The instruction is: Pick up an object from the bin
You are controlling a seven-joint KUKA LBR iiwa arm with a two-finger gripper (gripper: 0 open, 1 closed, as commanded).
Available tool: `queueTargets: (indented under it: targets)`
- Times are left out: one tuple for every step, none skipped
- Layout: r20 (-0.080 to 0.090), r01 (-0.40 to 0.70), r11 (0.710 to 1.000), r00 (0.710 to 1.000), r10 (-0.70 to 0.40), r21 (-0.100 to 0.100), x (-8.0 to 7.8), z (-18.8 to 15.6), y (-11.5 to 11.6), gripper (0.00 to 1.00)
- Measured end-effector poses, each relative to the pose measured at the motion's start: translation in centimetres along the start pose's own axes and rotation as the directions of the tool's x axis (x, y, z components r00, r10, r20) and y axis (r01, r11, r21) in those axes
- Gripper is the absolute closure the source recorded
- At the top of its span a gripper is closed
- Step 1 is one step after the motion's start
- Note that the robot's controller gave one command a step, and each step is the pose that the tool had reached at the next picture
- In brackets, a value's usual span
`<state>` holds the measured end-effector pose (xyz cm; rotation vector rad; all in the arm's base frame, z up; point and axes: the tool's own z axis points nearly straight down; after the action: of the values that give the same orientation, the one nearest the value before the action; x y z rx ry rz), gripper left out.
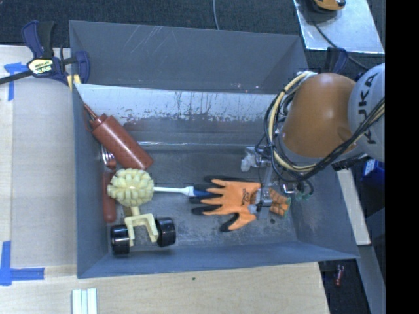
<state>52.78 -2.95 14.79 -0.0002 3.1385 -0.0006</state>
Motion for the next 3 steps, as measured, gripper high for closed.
queueTargets:
  targets:
    - [-0.001, -0.076, 0.997, 0.997, 0.076, 0.0, 0.1, 2.4, -3.2, 0.0]
    - [0.001, -0.113, 0.994, 0.994, 0.113, -0.001, -0.4, 3.5, -3.9, 0.0]
    - [0.002, -0.256, 0.967, 0.967, 0.256, 0.0, -2.1, 6.8, -0.2, 0.0]
